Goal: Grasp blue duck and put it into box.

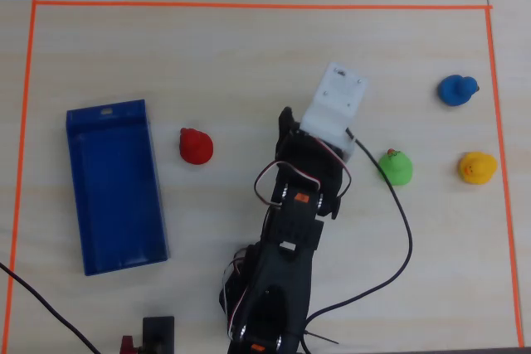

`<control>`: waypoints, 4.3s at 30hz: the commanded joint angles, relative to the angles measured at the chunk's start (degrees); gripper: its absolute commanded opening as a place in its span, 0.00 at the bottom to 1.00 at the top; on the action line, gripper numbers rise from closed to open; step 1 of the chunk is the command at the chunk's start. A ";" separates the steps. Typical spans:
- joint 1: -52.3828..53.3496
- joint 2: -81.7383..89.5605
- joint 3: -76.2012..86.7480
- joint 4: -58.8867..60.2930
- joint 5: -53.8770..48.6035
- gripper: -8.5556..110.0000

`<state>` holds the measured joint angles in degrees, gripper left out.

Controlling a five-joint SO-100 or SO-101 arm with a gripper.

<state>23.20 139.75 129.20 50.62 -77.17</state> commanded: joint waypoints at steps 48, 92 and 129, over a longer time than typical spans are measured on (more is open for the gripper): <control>33.57 -94.66 -103.36 -19.86 -1.41 0.36; 26.19 -107.93 -112.15 0.00 11.34 0.07; -76.20 -42.36 -41.48 19.25 42.01 0.16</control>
<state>-52.73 96.77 85.34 74.00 -35.16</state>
